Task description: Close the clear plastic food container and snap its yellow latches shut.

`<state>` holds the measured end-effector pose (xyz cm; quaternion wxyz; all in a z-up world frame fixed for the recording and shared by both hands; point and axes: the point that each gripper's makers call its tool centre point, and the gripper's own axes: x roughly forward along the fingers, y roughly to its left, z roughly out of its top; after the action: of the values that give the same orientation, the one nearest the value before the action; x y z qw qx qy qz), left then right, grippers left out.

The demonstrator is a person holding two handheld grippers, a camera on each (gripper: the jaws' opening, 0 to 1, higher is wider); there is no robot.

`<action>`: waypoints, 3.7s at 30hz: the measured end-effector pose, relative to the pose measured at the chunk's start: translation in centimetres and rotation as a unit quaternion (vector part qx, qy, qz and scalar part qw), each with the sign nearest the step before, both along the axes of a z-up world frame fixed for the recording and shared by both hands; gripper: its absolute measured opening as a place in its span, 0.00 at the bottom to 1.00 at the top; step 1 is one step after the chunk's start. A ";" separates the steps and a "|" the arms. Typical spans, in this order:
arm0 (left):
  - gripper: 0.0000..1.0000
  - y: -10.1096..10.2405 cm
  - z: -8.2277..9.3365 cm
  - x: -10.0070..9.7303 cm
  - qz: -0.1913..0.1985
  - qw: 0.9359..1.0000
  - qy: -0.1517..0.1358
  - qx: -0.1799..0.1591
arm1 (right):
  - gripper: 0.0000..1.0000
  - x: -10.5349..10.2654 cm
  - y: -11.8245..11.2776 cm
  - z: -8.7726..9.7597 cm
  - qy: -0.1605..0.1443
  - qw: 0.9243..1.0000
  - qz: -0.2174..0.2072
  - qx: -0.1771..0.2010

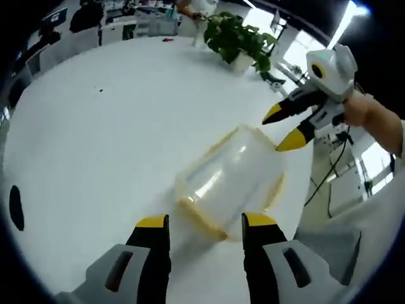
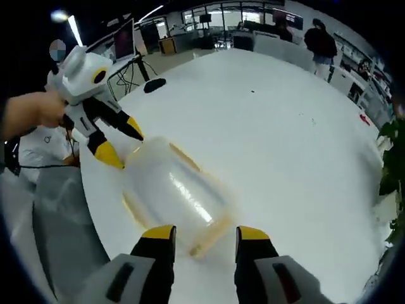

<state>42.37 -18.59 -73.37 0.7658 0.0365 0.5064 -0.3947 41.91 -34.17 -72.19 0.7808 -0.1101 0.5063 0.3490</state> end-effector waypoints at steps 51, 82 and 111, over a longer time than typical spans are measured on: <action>0.40 -2.4 -1.0 0.3 0.079 0.995 0.033 -0.054 | 0.35 -1.1 1.3 -1.9 0.086 0.994 -0.022 0.060; 0.59 -0.9 0.1 -0.8 -0.010 0.999 -0.029 -0.032 | 0.33 -1.3 3.5 1.4 -0.064 0.983 0.173 0.018; 0.42 -5.3 6.6 -0.7 -0.271 0.927 -0.248 -0.070 | 0.35 -1.9 6.8 4.7 -0.146 0.935 0.316 0.062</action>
<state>41.72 -23.87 -66.81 0.7312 0.2160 0.2421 -0.6001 39.97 -27.40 -67.47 0.7007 -0.2654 0.3034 0.5886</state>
